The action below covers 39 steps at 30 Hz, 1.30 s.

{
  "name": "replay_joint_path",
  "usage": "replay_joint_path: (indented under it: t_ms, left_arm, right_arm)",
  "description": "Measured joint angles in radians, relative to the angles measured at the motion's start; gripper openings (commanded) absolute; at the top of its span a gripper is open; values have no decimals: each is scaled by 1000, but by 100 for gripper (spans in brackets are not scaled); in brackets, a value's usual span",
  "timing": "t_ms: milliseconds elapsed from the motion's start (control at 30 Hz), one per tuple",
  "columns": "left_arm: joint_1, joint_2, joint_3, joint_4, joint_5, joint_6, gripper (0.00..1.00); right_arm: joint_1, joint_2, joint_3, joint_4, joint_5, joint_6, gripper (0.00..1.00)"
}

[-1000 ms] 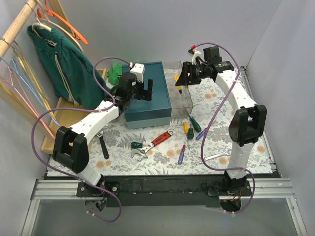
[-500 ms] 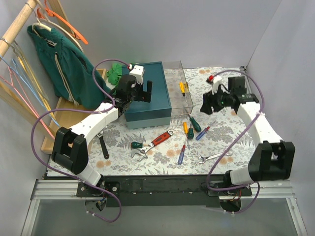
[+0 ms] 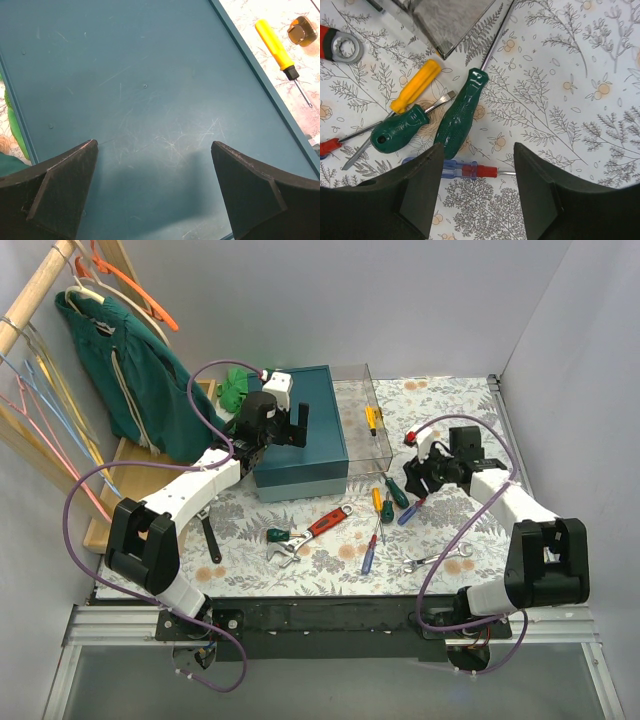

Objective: Sort the tools into containers

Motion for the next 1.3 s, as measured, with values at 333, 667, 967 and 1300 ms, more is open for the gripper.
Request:
replay_joint_path:
  t_ms: [333,667,967,1300]
  left_arm:
    - [3,0,0,0,-15,9,98]
    - [3,3,0,0,-19,13,98]
    - [3,16,0,0,-18,15,98]
    - [3,51,8,11,-12,-2,98]
  right_arm:
    - [64,73,-62,118,30,40,63]
    - [63,195,-36,127,84,47,32]
    - [45,51,-48,-37,111,10,1]
    - [-151,84,267,-243,117,248,1]
